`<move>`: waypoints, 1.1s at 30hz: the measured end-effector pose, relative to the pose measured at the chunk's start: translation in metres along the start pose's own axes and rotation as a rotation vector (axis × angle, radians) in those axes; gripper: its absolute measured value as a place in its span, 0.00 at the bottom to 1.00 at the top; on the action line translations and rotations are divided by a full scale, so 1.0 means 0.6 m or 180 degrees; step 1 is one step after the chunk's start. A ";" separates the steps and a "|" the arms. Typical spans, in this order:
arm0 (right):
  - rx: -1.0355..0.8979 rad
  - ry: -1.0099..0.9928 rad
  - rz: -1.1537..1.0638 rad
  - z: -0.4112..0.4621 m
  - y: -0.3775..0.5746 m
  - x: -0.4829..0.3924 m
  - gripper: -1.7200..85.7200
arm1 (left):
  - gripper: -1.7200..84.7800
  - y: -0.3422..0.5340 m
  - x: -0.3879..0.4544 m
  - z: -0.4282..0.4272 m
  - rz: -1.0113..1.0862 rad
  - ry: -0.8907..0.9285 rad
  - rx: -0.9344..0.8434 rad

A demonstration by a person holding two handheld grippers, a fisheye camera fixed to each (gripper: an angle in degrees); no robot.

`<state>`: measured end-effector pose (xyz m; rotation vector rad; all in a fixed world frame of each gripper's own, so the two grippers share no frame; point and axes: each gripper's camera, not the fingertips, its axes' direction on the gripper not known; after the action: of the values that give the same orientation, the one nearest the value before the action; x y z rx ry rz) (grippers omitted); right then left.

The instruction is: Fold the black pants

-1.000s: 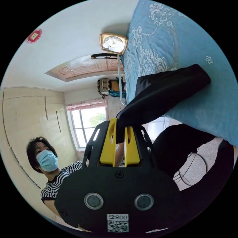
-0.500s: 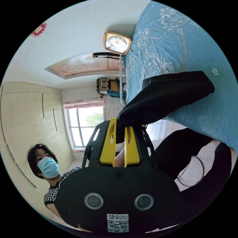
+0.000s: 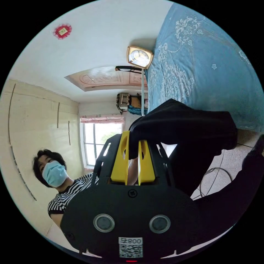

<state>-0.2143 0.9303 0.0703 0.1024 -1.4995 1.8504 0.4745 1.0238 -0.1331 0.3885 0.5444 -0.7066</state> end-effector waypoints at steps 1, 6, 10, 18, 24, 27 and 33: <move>0.0066 -0.0059 -0.0049 -0.030 0.022 0.008 0.05 | 0.09 -0.001 0.000 0.019 0.0031 -0.0022 -0.0046; 0.0381 -0.0319 -0.0283 -0.176 0.088 0.042 0.05 | 0.09 -0.017 -0.006 0.237 0.0337 -0.0136 -0.0508; 0.0801 -0.0440 -0.0607 -0.342 0.123 0.064 0.05 | 0.08 -0.042 -0.027 0.438 0.0451 -0.0171 -0.0863; 0.1787 -0.0245 -0.1488 -0.730 0.153 0.010 0.04 | 0.08 -0.103 -0.016 1.100 0.1097 0.0255 -0.2148; 0.2433 0.0188 -0.1875 -1.005 0.200 -0.097 0.05 | 0.09 -0.051 0.027 1.533 0.1369 0.0578 -0.2730; 0.2715 0.0308 -0.1892 -1.139 0.222 -0.137 0.05 | 0.09 -0.010 0.034 1.721 0.1421 0.0541 -0.2982; 0.3023 0.0470 -0.1751 -1.367 0.244 -0.172 0.06 | 0.09 0.063 -0.014 2.014 0.1433 0.0306 -0.3236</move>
<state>0.0825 1.5891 -0.3566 0.7243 -0.3240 1.8729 0.9014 0.4409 0.8363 -0.4070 0.7989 0.0735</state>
